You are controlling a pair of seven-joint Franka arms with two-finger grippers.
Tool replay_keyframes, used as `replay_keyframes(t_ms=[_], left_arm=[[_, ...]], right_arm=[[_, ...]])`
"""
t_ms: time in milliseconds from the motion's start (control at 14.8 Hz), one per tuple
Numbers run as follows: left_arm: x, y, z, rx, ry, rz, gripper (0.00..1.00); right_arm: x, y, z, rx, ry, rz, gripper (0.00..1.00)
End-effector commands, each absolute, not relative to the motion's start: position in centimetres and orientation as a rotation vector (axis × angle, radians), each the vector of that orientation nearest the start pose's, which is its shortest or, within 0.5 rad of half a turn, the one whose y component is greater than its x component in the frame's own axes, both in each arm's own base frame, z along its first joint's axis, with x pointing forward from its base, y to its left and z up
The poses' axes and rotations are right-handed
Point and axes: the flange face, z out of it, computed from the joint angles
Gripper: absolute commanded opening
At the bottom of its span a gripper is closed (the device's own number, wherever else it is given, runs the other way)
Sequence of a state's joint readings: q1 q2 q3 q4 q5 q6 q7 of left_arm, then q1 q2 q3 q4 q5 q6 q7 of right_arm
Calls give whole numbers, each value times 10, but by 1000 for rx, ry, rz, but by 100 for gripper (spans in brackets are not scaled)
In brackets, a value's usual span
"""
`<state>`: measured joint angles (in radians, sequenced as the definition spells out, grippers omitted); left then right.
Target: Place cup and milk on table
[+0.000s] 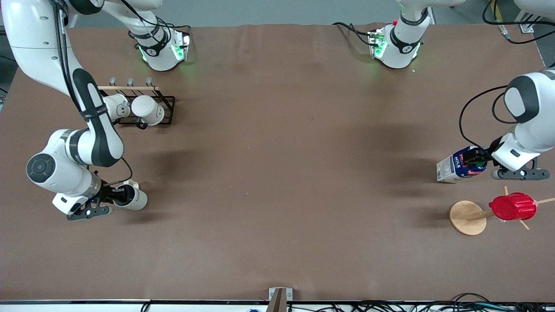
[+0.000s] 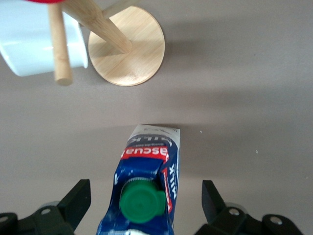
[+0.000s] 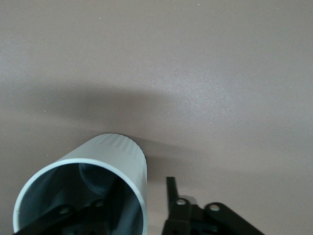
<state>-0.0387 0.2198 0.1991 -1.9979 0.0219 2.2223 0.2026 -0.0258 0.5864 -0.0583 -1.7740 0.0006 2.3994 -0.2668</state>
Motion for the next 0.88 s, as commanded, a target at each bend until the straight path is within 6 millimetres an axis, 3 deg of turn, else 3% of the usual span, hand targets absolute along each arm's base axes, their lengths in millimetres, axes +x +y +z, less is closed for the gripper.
replay_keyframes(t_ms=[0,136,271,407,610,814], left_arm=[[589,94,344,-3064,129,8,100],[588,94,340,-3064,130,18,99],[588,94,338,-3064,130,25,98],[590,94,336,-3062,131,9,84],[591,93,340,-3062,129,-6,46],[592,94,352,-3062,128,-29,28]], right_arm=[[657,-51,238,-3160,-292,-52,0],[653,-42,260,-3153,-224,10,0],[648,1,304,-3146,-174,58,0],[637,70,332,-3131,-125,94,0],[623,166,359,-3096,-33,122,0],[604,255,371,-3079,76,82,1]])
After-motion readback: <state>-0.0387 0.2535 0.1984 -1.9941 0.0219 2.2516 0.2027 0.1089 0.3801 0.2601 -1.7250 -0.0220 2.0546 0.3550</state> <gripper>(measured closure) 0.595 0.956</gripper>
